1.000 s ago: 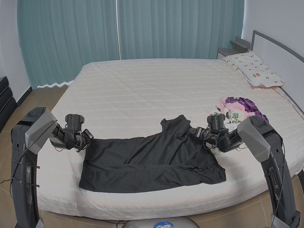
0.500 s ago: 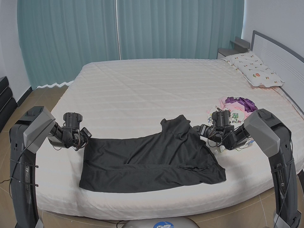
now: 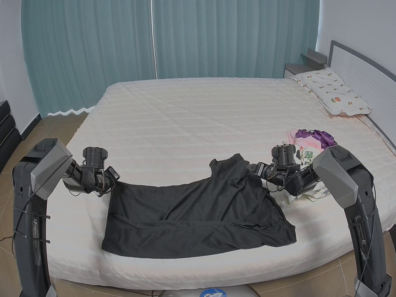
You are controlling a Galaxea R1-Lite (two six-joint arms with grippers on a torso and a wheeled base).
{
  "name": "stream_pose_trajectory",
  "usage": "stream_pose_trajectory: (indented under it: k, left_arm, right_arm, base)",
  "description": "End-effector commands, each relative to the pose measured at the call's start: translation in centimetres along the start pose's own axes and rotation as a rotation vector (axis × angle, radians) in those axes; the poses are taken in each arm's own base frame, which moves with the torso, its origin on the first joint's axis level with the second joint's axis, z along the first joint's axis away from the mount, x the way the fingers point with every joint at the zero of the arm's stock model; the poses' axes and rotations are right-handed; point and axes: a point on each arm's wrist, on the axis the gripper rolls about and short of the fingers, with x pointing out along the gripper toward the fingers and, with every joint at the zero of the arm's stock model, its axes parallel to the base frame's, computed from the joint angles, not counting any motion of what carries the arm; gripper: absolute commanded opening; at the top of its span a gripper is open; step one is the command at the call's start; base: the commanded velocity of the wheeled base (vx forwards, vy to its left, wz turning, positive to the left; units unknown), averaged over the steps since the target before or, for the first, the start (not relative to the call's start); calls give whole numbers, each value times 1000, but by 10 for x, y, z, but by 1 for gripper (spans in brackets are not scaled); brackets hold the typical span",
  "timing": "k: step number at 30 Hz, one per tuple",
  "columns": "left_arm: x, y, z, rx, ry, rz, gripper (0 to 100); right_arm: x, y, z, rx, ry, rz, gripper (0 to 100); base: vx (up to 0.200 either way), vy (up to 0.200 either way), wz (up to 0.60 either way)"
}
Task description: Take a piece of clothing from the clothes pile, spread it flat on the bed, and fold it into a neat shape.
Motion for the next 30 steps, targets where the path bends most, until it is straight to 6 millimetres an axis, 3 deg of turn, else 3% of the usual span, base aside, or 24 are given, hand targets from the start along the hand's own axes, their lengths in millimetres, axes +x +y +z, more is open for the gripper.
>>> stream_pose_trajectory:
  k: [1,7,23,30]
  left_arm:
    - [0,1,0,-3,3,4,0]
    - [0,1,-2,-2,8,5,0]
    - [1,3,-3,-7,12,11,0]
    - [1,3,-2,-14,12,12,0]
  right_arm:
    - [10,-5,-13,-3,20,-9,100]
    - [12,-6,-13,-3,20,-2,100]
    - [24,-11,-28,15,86,102,100]
    - [24,-7,-22,87,75,129,100]
  base:
    - [0,0,0]
    - [200,0,0]
    - [0,0,0]
    - [0,0,0]
